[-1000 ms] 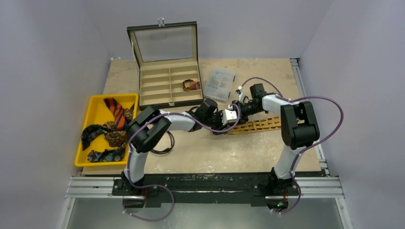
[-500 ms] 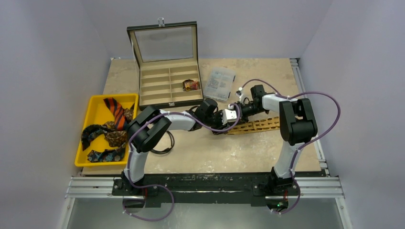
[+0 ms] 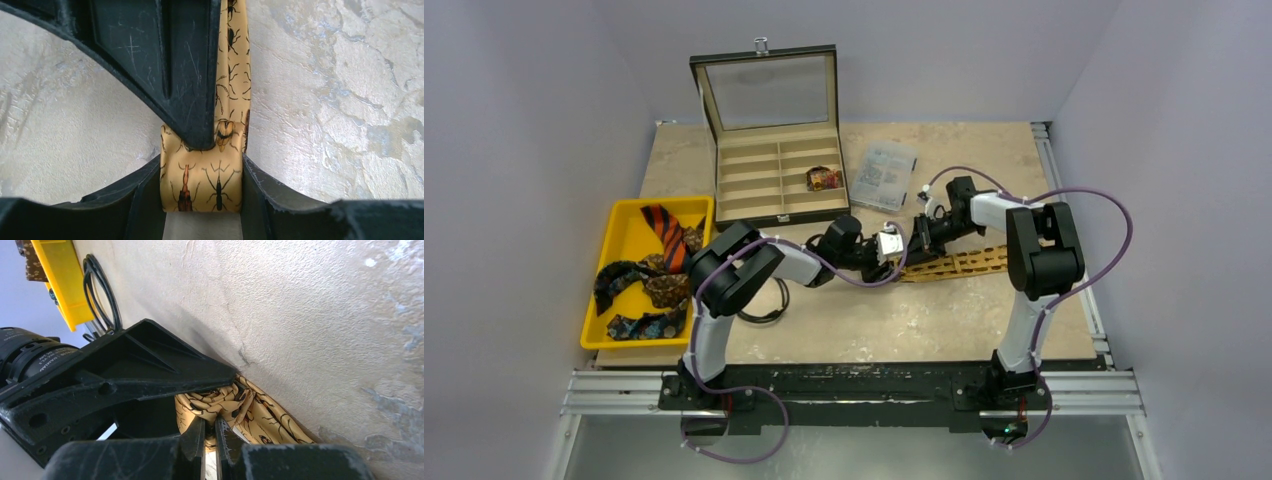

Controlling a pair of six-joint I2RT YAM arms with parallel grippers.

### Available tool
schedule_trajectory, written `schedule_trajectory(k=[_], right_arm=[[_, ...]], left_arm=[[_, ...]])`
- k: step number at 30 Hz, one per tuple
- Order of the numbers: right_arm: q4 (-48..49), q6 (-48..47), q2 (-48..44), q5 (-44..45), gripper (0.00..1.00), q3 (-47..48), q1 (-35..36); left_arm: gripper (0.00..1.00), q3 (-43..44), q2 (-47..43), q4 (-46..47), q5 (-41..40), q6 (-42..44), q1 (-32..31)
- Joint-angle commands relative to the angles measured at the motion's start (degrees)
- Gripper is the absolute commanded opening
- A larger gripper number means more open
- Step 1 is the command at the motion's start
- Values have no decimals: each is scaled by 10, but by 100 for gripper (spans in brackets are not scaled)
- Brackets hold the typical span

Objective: Roll the ties
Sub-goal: Roll the tie at the center of the board.

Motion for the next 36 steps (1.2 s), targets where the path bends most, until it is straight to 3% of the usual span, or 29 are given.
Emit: schedule_trajectory(k=[1,4,11,18,25,32,36], right_arm=[[-17,-47,41,228,0,-15,8],[-25,-46,42,240,0,-8,16],[-54,-70,47,285,0,8,25],[-68,-70,58,290,0,21,31],[-39,-59,75,244,0,20,53],[45,-15,115,179,0,39,92],[70,-11,134,179,0,63,103]], left_arm=[[48,-67,25,78,37,-40,17],[48,-94,30,176,57,-59,27],[52,-109,61,301,93,-115,27],[50,-86,88,342,63,-151,14],[20,-109,50,269,23,-127,24],[17,-189,-40,177,-12,-67,59],[40,-182,-49,135,-31,-74,59]])
